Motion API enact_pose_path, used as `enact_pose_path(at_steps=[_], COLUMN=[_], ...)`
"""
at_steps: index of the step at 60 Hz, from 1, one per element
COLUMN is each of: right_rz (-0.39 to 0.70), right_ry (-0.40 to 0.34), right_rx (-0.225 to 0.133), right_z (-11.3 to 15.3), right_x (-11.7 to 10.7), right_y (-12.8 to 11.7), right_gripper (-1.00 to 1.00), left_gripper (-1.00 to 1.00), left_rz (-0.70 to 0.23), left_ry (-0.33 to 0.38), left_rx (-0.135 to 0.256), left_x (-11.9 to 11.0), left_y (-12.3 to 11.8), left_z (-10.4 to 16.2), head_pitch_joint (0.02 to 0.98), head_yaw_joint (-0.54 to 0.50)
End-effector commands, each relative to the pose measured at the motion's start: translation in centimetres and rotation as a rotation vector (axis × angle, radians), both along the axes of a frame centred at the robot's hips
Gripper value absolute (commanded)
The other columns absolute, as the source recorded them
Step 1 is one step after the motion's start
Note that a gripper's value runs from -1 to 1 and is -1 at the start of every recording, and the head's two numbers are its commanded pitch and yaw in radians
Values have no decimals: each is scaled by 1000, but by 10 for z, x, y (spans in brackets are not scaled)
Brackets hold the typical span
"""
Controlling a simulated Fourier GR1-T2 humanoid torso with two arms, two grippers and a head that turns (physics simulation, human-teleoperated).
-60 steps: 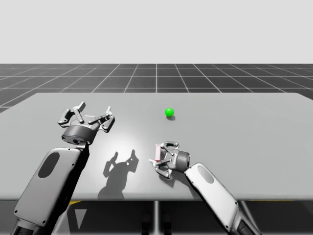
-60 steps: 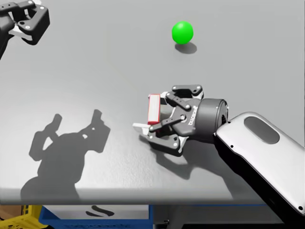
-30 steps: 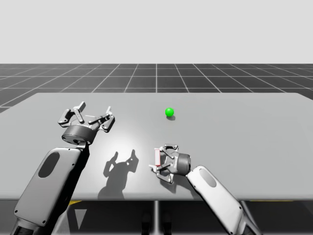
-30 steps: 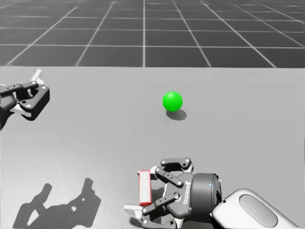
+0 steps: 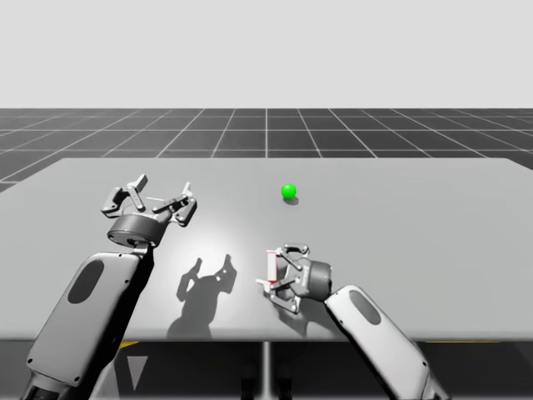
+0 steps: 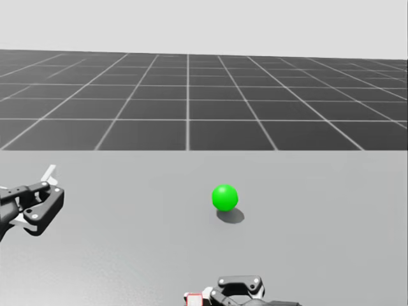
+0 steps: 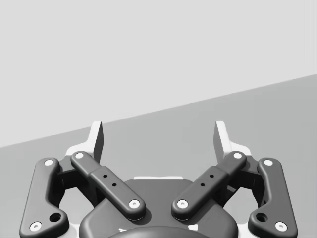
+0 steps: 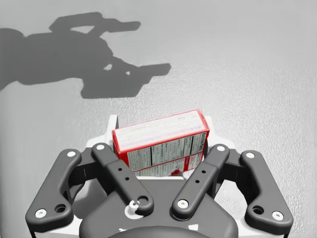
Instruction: Watch the red light. When it turns green, pick up the object.
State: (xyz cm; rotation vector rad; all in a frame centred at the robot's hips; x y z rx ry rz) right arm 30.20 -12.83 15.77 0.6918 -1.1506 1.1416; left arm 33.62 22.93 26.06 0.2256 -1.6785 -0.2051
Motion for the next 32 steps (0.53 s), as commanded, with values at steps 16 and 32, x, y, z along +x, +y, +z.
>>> enact_pose_path(at_steps=[16,32], right_rz=[-252,-367], right_ry=[-227,-374], right_rx=[226,414], right_z=[95,165], right_x=[25,27], right_y=[-11,-21], right_gripper=[1000,1000], left_gripper=[-1000,-1000], left_rz=[1,5], left_ry=[-1,-1], left_rx=[-1,-2], left_x=[0,0], left_y=[-1,-1], left_z=[0,0], head_pitch_joint=[454,456], head_yaw_joint=[-57,-59])
